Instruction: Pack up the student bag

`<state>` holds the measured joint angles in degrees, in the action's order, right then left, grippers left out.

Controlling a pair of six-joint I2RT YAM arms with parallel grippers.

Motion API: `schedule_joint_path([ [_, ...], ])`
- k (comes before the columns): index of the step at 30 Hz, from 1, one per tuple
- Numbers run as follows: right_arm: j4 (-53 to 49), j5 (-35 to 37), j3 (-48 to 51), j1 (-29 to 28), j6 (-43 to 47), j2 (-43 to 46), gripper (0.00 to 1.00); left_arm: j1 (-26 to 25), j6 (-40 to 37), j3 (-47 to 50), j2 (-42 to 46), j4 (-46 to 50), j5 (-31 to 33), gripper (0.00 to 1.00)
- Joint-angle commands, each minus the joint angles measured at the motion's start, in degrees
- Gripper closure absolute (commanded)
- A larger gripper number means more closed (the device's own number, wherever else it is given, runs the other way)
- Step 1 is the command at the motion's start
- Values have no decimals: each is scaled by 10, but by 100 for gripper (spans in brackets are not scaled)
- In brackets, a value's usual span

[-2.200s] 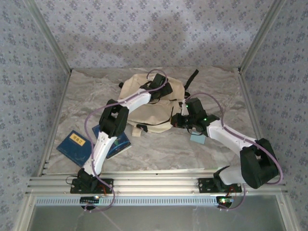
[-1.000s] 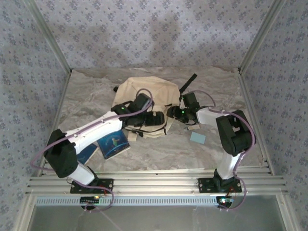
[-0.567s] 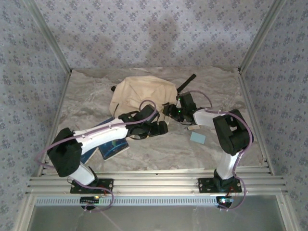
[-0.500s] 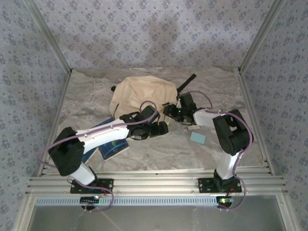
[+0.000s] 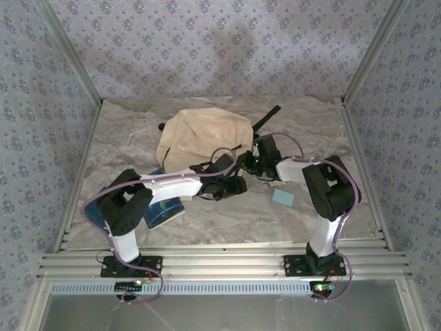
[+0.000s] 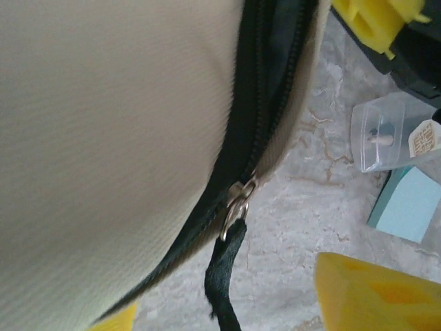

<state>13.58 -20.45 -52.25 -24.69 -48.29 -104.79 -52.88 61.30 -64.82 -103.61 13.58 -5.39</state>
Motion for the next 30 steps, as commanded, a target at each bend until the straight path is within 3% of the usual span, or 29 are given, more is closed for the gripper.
schedule_joint_path([
  [1,17,-21,7,-8,-11,-10,82,4,-8,-28,-15,-28,20,44],
  [6,19,-21,9,-5,-10,-12,87,7,-11,-35,-26,-29,38,71],
  [9,21,-22,9,-5,-11,-12,91,7,-11,-40,-31,-27,40,80],
  [11,21,-16,7,-3,-13,-14,98,8,-14,-40,-29,-24,39,99],
  [20,14,36,-25,53,2,-21,100,14,-73,2,41,85,18,100],
  [25,-27,58,-57,94,44,-26,100,49,-101,54,104,143,3,100],
  [30,-55,46,-95,127,68,-42,100,89,-145,88,156,182,32,100],
])
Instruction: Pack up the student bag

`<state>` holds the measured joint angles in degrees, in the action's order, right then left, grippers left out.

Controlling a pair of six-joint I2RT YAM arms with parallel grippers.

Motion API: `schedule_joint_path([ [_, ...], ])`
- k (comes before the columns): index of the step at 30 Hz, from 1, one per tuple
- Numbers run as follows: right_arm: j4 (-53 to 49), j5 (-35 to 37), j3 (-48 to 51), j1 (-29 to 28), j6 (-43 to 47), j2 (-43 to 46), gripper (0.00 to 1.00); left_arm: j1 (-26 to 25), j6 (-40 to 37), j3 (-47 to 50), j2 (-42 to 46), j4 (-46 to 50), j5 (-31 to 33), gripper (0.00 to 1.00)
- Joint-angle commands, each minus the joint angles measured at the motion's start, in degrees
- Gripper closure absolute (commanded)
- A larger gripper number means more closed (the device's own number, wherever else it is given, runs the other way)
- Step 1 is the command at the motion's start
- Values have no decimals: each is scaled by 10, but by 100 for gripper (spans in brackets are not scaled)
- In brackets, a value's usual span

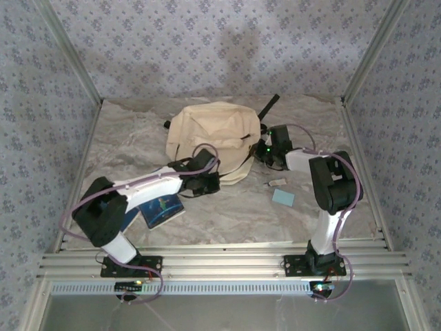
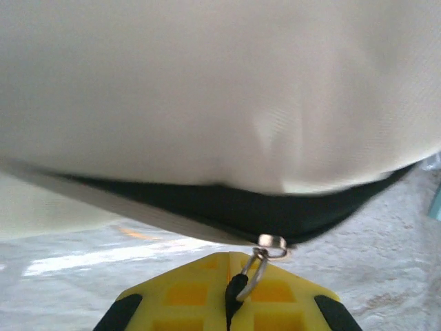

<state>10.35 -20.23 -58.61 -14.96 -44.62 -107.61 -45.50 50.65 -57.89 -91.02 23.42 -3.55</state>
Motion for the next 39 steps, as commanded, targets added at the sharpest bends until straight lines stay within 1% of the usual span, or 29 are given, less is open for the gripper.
schedule_joint_path([
  [1,-25,36,-38,36,34,-18,100,23,-41,22,34,82,13,100],
  [3,-33,15,-57,43,39,-25,100,33,-45,28,37,63,1,100],
  [5,-40,-6,-69,42,44,-21,100,32,-49,22,30,37,-22,100],
  [6,-42,-13,-70,40,47,-13,90,31,-50,15,24,21,-36,100],
  [7,-45,-19,-69,38,51,-4,78,29,-49,7,17,9,-48,100],
  [8,-55,-20,-66,35,57,10,61,26,-49,-5,8,-2,-59,100],
  [9,-70,-20,-64,33,64,27,47,22,-49,-18,0,-11,-71,100],
  [10,-86,-22,-61,31,71,42,40,18,-49,-29,-8,-18,-79,100],
  [12,-132,-16,-47,26,81,80,30,5,-48,-60,-26,-31,-95,100],
  [13,-145,-14,-36,25,81,99,28,0,-47,-73,-32,-38,-99,100],
  [16,-183,-4,14,23,75,166,26,-17,-37,-110,-56,-75,-113,100],
  [18,-208,2,47,23,52,212,26,-24,-28,-131,-74,-107,-127,100],
  [21,-218,-9,93,22,14,266,26,-33,-20,-160,-102,-140,-150,100],
  [25,-208,-14,146,23,-38,333,26,-45,-19,-191,-128,-163,-171,100],
  [28,-168,-11,174,21,-93,363,24,-50,-15,-199,-137,-178,-181,100],
  [33,-102,5,176,5,-145,341,24,-53,-11,-191,-137,-190,-185,100],
  [37,-16,-9,171,-14,-193,282,25,-53,-11,-180,-130,-196,-191,100],
  [39,12,-16,154,-35,-208,245,28,-53,-10,-176,-127,-196,-193,100],
])
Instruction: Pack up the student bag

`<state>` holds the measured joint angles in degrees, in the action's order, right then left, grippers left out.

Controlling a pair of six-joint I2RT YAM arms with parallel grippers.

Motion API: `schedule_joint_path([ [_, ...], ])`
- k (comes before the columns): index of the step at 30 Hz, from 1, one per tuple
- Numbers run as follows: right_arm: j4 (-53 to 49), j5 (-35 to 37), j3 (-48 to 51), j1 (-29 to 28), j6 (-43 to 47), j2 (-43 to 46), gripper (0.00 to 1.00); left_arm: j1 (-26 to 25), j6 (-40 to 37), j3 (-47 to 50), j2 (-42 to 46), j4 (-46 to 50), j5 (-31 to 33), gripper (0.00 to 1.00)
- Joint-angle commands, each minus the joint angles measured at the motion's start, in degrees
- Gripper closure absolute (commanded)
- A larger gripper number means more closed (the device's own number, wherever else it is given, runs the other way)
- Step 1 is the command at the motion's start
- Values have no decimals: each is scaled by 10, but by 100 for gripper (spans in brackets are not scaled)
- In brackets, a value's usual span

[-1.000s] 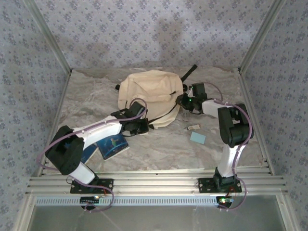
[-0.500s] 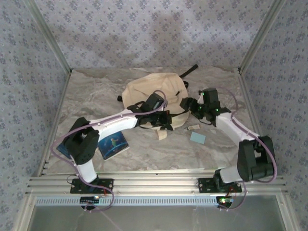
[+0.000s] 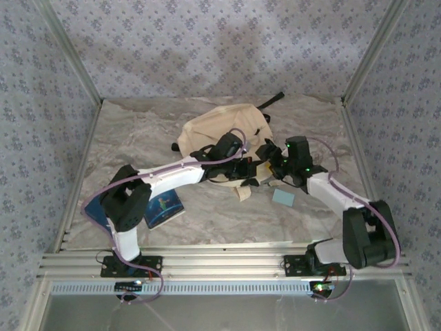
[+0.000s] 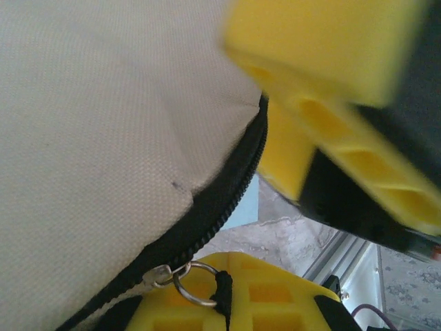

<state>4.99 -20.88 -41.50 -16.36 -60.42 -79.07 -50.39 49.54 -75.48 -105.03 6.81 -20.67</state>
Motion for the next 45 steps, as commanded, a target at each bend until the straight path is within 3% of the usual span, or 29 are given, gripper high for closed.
schedule_joint_path([
  [1,76,-10,-22,-29,-55,-54,33,-4,2,3,16,-30,-22,100],
  [6,98,15,-17,-23,-57,-72,100,7,-18,18,31,-4,-13,100],
  [16,-34,14,-63,22,111,-58,100,137,-102,138,124,110,42,100],
  [21,-76,-4,-111,48,198,-90,100,191,-122,159,157,113,60,100],
  [26,-114,-4,-209,63,275,-174,100,188,-104,174,160,77,23,100],
  [31,-149,-12,-348,64,292,-271,100,124,-57,173,157,39,-14,100],
  [32,-150,-17,-367,65,288,-284,90,107,-45,169,154,25,-14,100],
  [35,-165,-28,-402,65,268,-289,50,64,-15,147,128,-11,-20,100],
  [38,-184,-14,-380,63,252,-246,30,44,4,103,76,-38,-25,100],
  [45,-206,-3,-220,67,210,-85,27,40,27,-36,-43,-83,-65,100],
])
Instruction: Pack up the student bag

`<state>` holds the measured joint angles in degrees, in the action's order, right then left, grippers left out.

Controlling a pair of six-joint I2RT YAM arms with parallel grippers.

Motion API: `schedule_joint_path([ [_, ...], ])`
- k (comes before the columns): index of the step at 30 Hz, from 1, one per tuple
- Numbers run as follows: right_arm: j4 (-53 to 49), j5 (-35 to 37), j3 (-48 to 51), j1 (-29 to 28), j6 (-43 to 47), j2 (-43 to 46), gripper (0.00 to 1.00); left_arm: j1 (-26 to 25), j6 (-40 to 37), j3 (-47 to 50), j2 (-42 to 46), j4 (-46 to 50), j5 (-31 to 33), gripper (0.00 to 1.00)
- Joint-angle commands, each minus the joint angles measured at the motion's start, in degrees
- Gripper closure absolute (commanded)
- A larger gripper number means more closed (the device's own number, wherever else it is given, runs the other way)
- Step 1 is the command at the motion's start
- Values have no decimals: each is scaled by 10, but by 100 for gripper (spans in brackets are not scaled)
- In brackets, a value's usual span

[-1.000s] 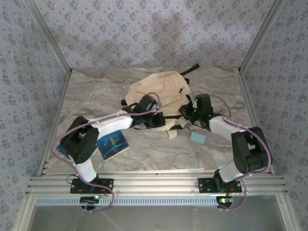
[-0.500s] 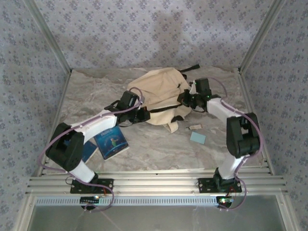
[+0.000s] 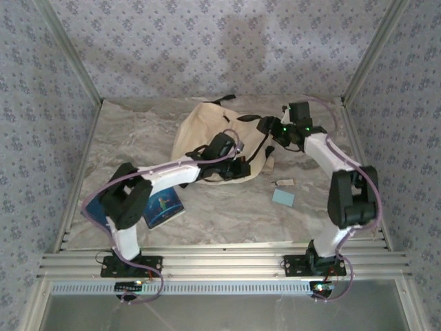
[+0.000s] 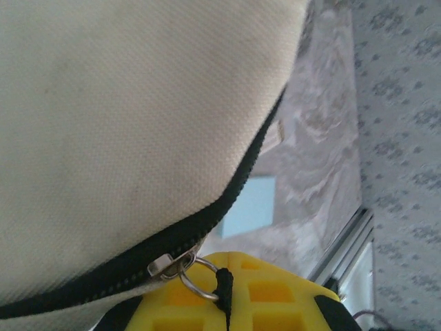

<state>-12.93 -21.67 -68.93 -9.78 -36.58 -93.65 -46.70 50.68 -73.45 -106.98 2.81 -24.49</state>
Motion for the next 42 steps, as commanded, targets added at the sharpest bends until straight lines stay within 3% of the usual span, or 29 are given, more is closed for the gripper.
schedule_joint_path([
  [1,-27,-2,71,2,-36,74,27,3,14,-74,-34,-41,-33,100],
  [6,23,-24,124,-6,-74,97,27,2,-3,-111,-56,-15,-53,100],
  [11,113,-47,103,-27,-108,28,29,0,-12,-80,-38,1,-50,100],
  [13,136,-56,84,-40,-119,-11,35,0,-12,-65,-30,2,-44,100],
  [14,153,-61,78,-44,-128,-30,46,0,-12,-60,-27,1,-43,100],
  [16,171,-72,72,-46,-145,-56,97,2,-17,-54,-24,5,-40,100],
  [17,171,-69,74,-43,-151,-61,100,5,-21,-51,-21,11,-35,100],
  [21,132,-24,102,-22,-117,-25,100,49,-64,-33,-7,53,-17,100],
  [25,81,13,106,8,-66,5,100,114,-100,11,21,97,-50,100],
  [31,100,15,108,47,-72,1,100,143,-142,99,66,161,-51,100],
  [37,89,27,109,50,-64,12,100,241,-133,182,106,132,-4,100],
  [42,110,25,118,56,-80,21,100,279,-142,186,113,133,13,100],
])
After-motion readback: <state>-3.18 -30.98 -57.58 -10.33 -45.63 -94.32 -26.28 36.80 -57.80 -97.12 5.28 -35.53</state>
